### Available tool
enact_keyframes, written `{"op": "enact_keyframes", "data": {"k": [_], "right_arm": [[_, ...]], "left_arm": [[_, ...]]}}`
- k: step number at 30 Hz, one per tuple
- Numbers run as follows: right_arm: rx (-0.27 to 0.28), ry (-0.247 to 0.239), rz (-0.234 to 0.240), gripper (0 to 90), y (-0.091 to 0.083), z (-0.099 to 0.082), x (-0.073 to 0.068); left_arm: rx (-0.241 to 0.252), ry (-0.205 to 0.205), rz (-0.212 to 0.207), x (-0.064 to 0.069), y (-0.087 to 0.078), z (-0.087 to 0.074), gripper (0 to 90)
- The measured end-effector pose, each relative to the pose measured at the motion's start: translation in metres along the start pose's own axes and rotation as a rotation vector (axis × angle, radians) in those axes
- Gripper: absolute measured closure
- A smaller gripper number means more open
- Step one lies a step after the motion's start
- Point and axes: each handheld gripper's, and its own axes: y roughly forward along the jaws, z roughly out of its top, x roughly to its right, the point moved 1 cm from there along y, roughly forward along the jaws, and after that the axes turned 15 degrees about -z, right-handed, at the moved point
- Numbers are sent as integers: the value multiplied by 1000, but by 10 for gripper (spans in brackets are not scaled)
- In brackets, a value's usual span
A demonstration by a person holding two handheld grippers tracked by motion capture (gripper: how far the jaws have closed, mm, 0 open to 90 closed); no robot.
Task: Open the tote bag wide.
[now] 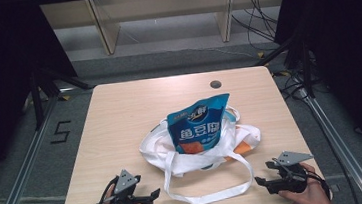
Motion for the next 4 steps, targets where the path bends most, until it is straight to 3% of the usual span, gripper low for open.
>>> {"op": "enact_keyframes", "data": {"k": [1,2,3,4], "right_arm": [[-16,-2,11,286,-2,0,1],[-3,8,5,286,-2,0,1],[0,33,6,286,-2,0,-1],[-25,40,-6,286,-4,-1,-1]], "left_arm": [[5,-9,-1,0,1,0,151],[-30,21,7,-3,-2,0,151],[0,-3,5,-2,0,0,151],[-16,6,11,-4,-2,0,151]]}}
